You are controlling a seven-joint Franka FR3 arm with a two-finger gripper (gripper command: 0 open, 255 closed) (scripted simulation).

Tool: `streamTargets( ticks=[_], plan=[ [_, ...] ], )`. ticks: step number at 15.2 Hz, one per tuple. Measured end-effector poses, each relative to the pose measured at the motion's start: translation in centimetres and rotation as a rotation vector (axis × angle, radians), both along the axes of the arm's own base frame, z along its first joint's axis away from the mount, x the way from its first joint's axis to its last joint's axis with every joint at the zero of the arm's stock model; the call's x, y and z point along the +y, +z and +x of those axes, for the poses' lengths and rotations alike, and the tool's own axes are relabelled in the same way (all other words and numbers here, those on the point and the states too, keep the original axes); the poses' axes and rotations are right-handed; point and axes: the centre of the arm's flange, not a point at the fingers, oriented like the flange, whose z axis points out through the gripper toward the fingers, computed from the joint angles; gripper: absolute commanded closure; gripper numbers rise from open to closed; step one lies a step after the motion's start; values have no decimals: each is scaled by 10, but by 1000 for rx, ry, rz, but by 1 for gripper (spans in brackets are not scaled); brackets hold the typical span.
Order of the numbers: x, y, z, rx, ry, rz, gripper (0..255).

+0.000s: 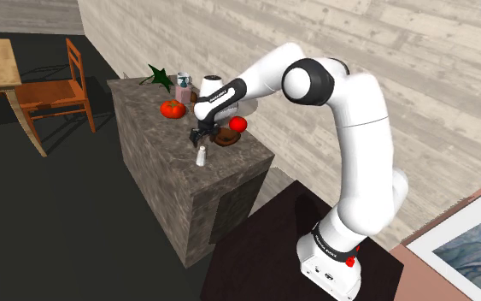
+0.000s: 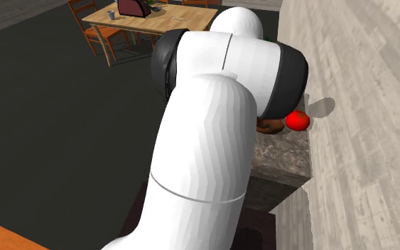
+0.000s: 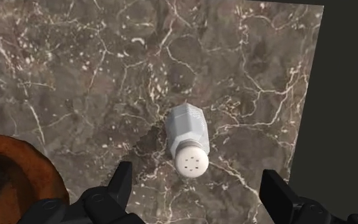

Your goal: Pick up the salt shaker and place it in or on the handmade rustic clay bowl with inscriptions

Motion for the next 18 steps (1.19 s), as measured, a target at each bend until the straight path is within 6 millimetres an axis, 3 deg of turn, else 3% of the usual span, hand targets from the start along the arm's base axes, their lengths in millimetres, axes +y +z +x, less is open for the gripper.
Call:
streamTargets(
  ticks=[6,13,14,18],
  plan=[
    [-1,-30,2,0,0,0,0],
    [-2,-35,2,0,0,0,0],
    [-2,-35,2,0,0,0,255],
    [-2,-35,2,0,0,0,255]
  ],
)
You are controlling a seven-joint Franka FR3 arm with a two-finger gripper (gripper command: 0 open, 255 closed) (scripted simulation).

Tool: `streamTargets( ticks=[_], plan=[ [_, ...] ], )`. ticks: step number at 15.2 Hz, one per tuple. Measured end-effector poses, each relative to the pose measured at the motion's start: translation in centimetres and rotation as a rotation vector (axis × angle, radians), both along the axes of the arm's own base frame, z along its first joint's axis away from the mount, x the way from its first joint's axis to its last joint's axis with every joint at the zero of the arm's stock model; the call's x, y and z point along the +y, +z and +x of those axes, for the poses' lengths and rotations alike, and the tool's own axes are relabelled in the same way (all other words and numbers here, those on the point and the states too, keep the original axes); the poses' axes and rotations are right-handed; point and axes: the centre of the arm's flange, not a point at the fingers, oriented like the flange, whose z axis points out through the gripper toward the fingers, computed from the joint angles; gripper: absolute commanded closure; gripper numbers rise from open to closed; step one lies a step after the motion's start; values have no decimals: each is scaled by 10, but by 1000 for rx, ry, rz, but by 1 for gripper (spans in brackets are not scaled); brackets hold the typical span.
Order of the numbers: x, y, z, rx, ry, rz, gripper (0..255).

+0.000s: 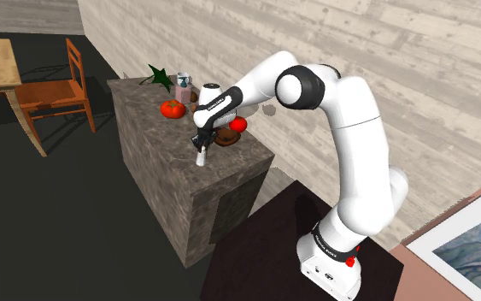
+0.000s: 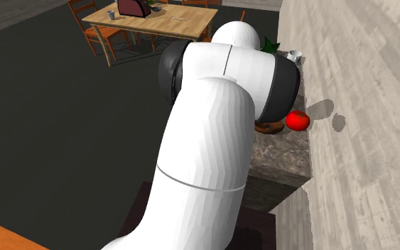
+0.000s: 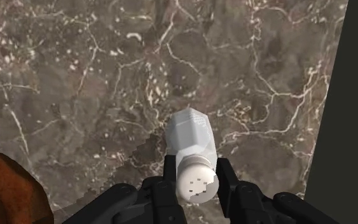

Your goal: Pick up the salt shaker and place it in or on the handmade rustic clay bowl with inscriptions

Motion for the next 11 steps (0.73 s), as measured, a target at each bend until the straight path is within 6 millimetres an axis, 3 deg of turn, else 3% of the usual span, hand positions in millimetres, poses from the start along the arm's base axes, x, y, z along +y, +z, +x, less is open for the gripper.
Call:
streamTargets(
  ticks=[6,11],
  plan=[
    [0,0,0,0,0,0,255],
    [0,21,0,0,0,0,255]
  ],
)
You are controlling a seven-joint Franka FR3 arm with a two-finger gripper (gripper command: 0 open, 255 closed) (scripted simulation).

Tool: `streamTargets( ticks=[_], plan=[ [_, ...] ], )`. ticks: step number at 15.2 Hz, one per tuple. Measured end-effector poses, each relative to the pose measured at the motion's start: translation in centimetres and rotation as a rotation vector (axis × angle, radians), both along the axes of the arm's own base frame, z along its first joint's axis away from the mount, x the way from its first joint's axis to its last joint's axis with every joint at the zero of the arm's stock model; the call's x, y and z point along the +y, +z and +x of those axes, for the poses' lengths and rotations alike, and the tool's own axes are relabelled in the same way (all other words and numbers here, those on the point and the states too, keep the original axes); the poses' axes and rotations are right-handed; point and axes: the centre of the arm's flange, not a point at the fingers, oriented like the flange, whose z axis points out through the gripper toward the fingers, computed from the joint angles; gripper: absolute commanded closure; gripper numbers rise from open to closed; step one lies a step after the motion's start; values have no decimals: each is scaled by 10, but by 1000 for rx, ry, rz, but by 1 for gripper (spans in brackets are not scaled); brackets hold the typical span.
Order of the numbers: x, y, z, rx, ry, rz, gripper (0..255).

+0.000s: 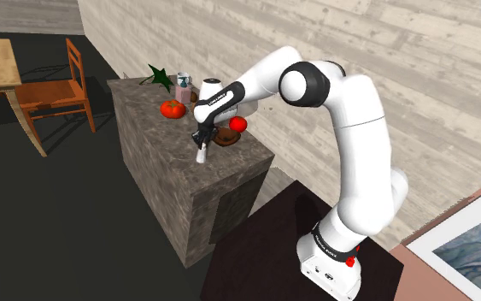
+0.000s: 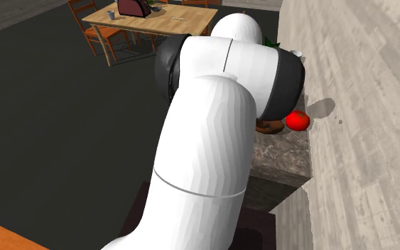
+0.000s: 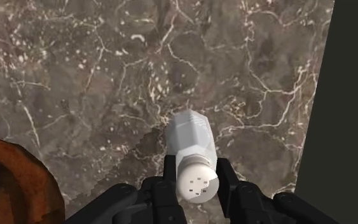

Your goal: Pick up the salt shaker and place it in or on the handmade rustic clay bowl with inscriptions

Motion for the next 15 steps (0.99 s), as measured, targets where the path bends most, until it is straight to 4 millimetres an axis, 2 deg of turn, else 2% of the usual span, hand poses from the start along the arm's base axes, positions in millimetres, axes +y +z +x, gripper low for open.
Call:
streamTargets(
  ticks=[15],
  plan=[
    [1,79,0,0,0,0,255]
  ],
)
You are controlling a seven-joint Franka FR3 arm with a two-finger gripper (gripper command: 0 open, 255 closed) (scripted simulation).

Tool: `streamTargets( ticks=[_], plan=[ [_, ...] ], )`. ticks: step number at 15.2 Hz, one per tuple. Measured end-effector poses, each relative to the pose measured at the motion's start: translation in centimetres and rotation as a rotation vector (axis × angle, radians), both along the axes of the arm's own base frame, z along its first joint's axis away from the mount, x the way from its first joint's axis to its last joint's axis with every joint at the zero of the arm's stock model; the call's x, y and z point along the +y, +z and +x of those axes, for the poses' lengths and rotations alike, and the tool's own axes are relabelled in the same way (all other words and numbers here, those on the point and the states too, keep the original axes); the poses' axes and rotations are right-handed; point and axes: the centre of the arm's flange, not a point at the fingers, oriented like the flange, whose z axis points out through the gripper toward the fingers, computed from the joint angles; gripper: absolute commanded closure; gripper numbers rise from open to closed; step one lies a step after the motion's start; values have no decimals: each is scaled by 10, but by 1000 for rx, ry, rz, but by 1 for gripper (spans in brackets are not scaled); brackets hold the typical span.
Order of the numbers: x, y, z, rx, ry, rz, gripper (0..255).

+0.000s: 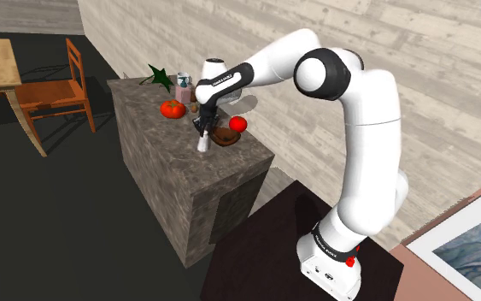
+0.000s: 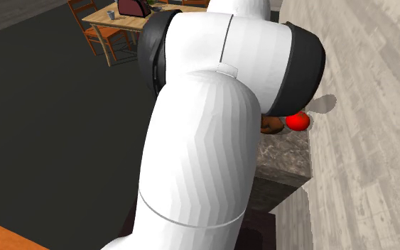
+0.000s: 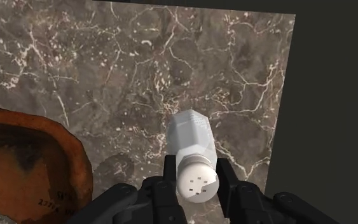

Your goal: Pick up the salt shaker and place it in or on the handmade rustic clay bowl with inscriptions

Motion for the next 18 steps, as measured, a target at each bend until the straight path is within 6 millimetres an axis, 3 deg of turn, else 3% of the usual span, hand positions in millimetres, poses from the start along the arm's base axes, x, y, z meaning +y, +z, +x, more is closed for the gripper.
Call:
streamTargets(
  ticks=[13,18],
  plan=[
    [0,67,0,0,0,0,255],
    [-50,85,14,0,-1,0,255]
  ],
)
